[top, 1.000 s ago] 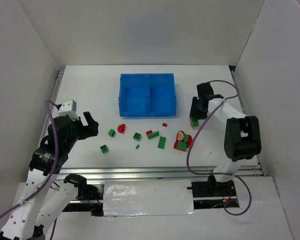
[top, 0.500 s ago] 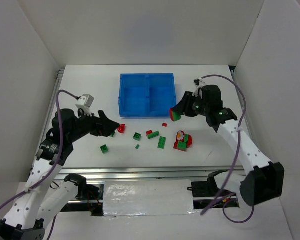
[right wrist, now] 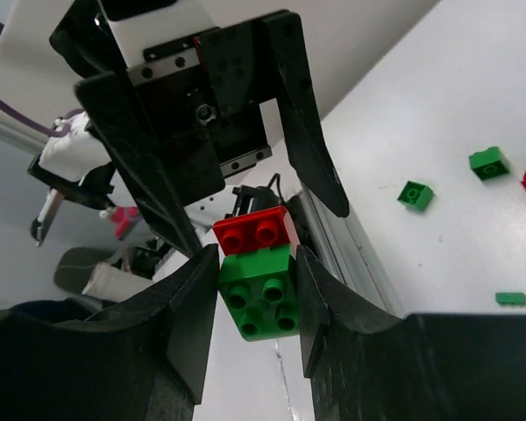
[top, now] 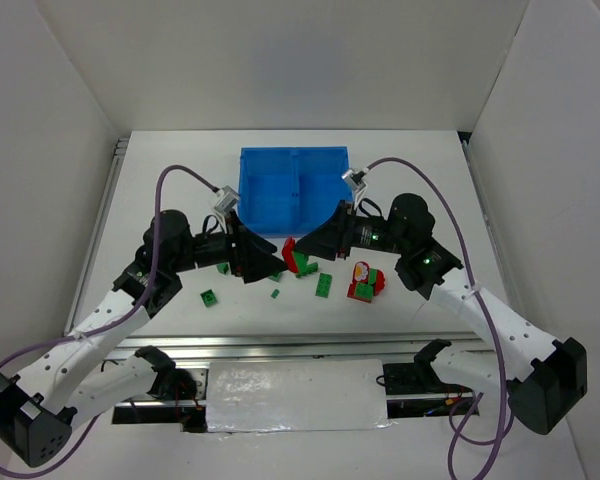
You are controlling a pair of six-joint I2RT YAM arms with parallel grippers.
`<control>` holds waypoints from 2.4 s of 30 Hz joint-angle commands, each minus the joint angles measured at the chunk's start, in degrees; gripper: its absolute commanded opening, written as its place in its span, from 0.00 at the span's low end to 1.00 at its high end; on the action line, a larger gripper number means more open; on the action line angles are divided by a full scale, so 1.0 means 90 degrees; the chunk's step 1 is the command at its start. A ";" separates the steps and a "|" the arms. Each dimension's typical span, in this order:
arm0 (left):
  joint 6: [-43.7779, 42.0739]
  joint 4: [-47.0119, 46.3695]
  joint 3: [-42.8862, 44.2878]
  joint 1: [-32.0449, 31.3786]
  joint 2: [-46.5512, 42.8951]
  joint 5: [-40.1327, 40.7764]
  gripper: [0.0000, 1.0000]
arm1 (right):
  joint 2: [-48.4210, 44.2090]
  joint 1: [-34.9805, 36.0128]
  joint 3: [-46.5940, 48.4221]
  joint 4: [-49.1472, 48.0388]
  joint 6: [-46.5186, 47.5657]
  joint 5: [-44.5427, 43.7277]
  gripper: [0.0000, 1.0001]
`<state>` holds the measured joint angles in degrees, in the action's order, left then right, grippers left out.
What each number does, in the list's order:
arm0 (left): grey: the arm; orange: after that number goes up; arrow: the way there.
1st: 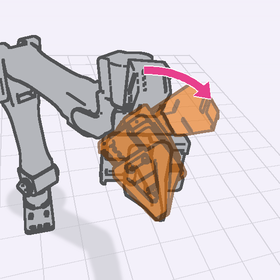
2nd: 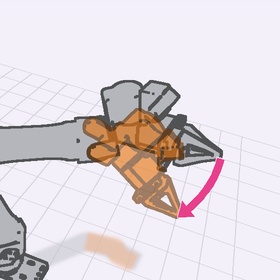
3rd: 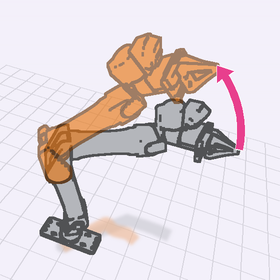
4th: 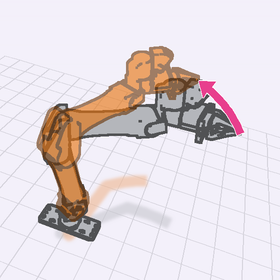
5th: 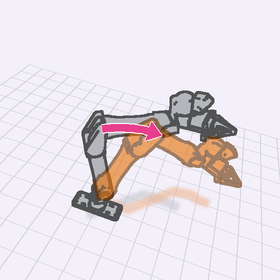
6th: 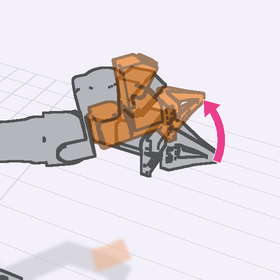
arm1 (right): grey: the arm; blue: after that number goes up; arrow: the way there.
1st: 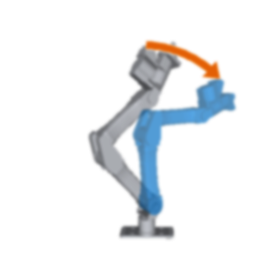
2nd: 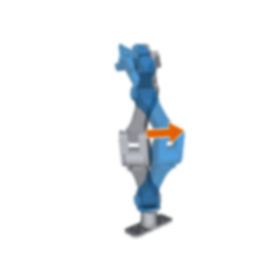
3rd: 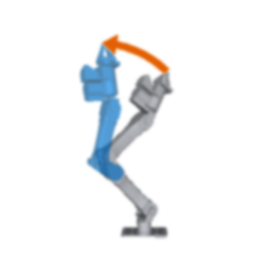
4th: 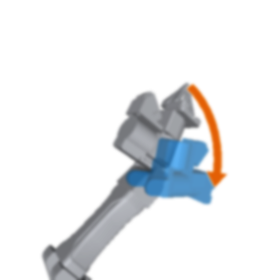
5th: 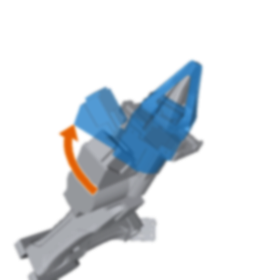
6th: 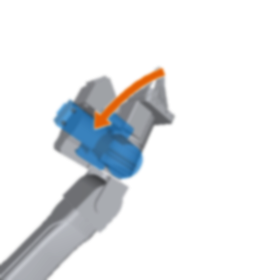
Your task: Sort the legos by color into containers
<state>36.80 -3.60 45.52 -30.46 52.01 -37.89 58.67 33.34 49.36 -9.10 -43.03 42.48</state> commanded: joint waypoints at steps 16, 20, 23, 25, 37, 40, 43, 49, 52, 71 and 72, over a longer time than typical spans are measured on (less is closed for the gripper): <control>0.0160 -0.1271 0.0030 -0.0161 0.0003 -0.0566 0.00 | 0.0502 0.0485 -0.0172 -0.2259 -0.0854 0.0729 0.23; 0.0130 -0.1212 0.0079 -0.0171 -0.0260 -0.0488 0.00 | 0.0191 0.0485 -0.0494 -0.2301 -0.0379 0.0681 0.89; 0.0081 -0.1036 0.0138 -0.0171 -0.0417 -0.0429 0.00 | -0.0122 0.0494 -0.0680 -0.2162 0.0043 0.0563 0.86; 0.0062 -0.0978 0.0177 -0.0171 -0.0447 -0.0438 0.00 | -0.0279 0.0485 -0.0865 -0.2327 0.0103 0.0495 0.75; 0.0306 -0.0909 0.0324 -0.0171 -0.0378 -0.0321 0.00 | -0.0240 0.0504 -0.0797 -0.2270 0.0103 0.0378 0.59; 0.0365 -0.0929 0.0323 -0.0171 -0.0378 -0.0302 0.00 | -0.0172 0.0504 -0.0768 -0.2250 0.0132 0.0310 0.60; 0.0442 -0.0997 0.0314 -0.0171 -0.0339 -0.0311 0.00 | -0.0055 0.0543 -0.0788 -0.2377 0.0103 0.0251 0.56; 0.0550 -0.1065 0.0353 -0.0171 -0.0183 -0.0409 0.00 | 0.0180 0.0563 -0.0729 -0.2309 0.0249 0.0104 0.10; 0.0337 -0.0755 0.0469 -0.0170 -0.0202 -0.0273 0.00 | 0.0034 0.0436 -0.0865 -0.2202 0.0337 -0.0081 0.00; -0.0592 0.2792 0.1534 0.0718 -0.0622 0.3125 0.00 | 0.2608 -0.1332 0.2254 0.2563 0.1899 -0.4787 0.17; -0.0592 0.2792 0.1544 0.0708 -0.0642 0.3194 0.00 | 0.2882 -0.1312 0.2491 0.2603 0.1938 -0.4866 0.19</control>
<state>33.04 18.92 56.64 -24.29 46.85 -14.57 78.43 20.97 66.00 6.02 -27.99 9.56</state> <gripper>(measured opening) 0.473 0.430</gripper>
